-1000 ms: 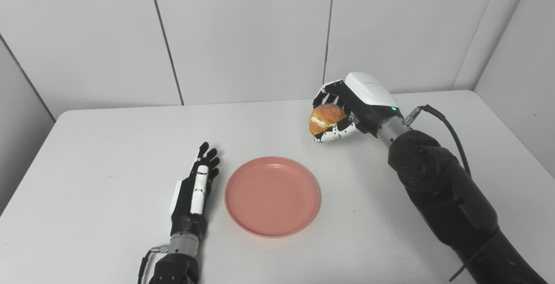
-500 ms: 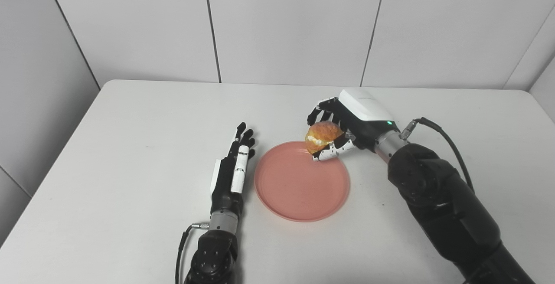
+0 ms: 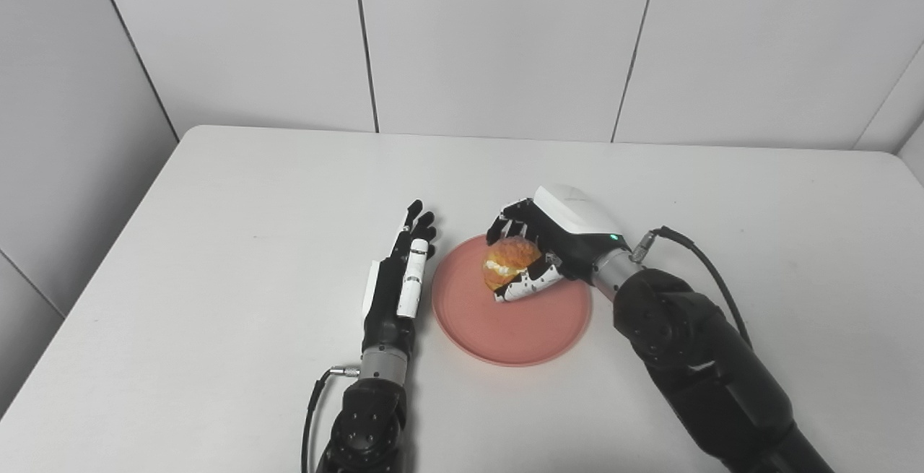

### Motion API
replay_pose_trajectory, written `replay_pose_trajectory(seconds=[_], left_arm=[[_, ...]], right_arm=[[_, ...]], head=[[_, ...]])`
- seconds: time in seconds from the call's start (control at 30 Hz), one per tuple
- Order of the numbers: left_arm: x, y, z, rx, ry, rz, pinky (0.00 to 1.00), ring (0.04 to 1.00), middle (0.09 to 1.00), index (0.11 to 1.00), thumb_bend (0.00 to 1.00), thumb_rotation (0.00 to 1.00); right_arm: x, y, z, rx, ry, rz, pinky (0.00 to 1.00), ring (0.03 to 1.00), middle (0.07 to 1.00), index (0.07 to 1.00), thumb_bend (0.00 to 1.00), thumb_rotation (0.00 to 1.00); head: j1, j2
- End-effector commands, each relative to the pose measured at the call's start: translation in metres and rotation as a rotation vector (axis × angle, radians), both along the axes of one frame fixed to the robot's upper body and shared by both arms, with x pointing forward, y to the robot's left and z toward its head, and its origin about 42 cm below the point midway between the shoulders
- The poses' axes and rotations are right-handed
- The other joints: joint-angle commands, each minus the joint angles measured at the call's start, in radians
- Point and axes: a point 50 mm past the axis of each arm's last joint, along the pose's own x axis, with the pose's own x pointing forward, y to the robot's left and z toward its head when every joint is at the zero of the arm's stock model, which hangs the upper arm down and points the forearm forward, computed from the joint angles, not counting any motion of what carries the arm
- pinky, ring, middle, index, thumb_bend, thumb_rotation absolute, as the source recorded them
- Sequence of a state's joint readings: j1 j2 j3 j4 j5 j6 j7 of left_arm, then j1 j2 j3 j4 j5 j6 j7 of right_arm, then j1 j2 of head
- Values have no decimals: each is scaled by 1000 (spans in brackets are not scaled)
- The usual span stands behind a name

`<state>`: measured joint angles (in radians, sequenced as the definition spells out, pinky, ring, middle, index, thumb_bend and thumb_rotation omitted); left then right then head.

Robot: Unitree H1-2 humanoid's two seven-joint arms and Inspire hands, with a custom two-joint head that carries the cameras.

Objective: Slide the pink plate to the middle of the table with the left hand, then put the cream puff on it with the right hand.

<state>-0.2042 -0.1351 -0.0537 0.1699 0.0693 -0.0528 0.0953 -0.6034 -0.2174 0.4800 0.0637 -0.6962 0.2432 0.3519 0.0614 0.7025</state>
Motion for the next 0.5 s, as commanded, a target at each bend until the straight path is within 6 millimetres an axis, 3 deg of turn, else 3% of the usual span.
replay_pose_trajectory(seconds=[0.0, 0.47], left_arm=[[-13, -14, -18, -15, 98, -33, 908, 920, 933, 930, 433, 1000], [-14, -14, -14, -16, 105, -27, 900, 915, 929, 928, 433, 1000]], right_arm=[[3, 11, 18, 15, -77, 43, 376, 392, 504, 534, 512, 0], [5, 15, -2, -6, -55, 54, 375, 388, 502, 536, 512, 0]], head=[[1, 2], [-3, 16]])
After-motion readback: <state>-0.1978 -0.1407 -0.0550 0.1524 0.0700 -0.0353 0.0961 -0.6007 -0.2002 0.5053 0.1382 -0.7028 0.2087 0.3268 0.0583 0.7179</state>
